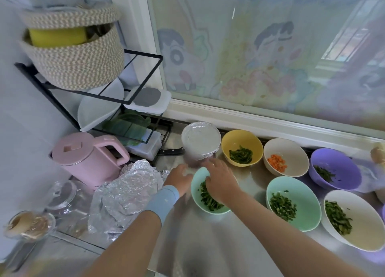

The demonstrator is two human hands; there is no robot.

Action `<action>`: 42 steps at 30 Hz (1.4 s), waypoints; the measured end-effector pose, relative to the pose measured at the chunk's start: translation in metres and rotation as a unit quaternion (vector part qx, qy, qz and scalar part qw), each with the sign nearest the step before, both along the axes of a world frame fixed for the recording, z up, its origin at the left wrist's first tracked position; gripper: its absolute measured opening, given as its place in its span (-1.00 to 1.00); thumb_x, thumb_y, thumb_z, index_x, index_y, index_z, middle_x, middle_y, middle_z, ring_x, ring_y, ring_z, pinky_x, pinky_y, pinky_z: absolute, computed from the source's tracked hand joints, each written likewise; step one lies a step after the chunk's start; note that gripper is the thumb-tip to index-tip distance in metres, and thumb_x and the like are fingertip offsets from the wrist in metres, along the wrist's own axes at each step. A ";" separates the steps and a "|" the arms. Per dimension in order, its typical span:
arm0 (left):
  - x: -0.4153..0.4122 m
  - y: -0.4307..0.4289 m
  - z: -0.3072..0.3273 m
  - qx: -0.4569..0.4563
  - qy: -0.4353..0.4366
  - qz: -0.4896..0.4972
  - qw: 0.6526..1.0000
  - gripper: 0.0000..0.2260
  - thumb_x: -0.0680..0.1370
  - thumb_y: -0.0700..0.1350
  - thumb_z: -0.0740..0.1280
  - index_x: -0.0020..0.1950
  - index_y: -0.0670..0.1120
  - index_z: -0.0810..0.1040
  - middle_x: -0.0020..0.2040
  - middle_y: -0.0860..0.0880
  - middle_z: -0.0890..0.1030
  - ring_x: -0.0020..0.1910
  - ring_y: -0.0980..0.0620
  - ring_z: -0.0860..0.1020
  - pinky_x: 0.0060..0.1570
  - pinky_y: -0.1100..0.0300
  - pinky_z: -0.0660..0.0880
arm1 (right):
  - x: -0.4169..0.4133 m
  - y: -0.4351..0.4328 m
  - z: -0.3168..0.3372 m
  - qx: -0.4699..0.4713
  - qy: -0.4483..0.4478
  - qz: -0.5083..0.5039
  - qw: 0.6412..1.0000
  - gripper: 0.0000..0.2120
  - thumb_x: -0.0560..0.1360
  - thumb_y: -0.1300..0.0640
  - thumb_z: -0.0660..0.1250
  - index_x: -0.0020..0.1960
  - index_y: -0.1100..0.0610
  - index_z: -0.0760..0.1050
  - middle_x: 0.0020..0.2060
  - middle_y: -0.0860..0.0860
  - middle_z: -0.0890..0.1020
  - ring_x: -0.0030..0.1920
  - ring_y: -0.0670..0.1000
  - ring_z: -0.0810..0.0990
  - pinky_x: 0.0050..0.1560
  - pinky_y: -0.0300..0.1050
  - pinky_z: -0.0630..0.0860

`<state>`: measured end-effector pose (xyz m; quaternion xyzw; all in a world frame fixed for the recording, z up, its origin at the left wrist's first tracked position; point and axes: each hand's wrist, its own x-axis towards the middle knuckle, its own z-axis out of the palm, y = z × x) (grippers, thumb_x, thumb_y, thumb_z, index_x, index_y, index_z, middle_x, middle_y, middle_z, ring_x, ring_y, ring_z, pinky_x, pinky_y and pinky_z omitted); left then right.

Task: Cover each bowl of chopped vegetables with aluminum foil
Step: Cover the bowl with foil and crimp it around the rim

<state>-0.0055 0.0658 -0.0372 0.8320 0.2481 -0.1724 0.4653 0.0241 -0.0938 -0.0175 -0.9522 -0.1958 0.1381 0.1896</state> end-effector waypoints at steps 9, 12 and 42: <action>-0.050 0.126 -0.005 0.277 0.084 -0.045 0.956 -0.51 0.55 0.07 0.26 0.48 0.20 0.28 0.50 -0.01 0.28 0.47 -0.12 0.24 0.40 -0.02 0.25 | -0.019 0.137 -0.021 0.018 0.172 0.078 0.982 -0.62 0.52 0.14 0.16 0.31 0.03 0.47 0.23 0.03 0.57 0.24 0.10 0.52 0.24 -0.07 0.45; -0.069 0.157 -0.021 0.228 0.156 -0.082 0.958 -0.38 0.56 0.14 0.25 0.57 0.21 0.06 0.60 -0.01 0.02 0.55 -0.14 0.02 0.48 -0.07 0.16 | -0.021 0.160 -0.040 0.002 0.215 0.040 0.976 -0.58 0.47 0.10 0.19 0.32 0.05 0.37 0.20 0.05 0.54 0.23 0.14 0.53 0.21 -0.05 0.46; -0.007 0.052 0.055 0.106 -0.075 -0.047 0.990 -0.86 0.63 0.03 0.18 0.07 0.03 0.49 -0.11 -0.04 0.59 -0.22 0.02 0.53 -0.17 0.14 0.47 | 0.028 0.003 0.035 0.211 0.208 -0.197 0.935 -0.77 0.55 0.11 0.27 -0.20 0.24 0.48 -0.36 0.07 0.45 -0.37 -0.02 0.37 -0.32 -0.15 0.27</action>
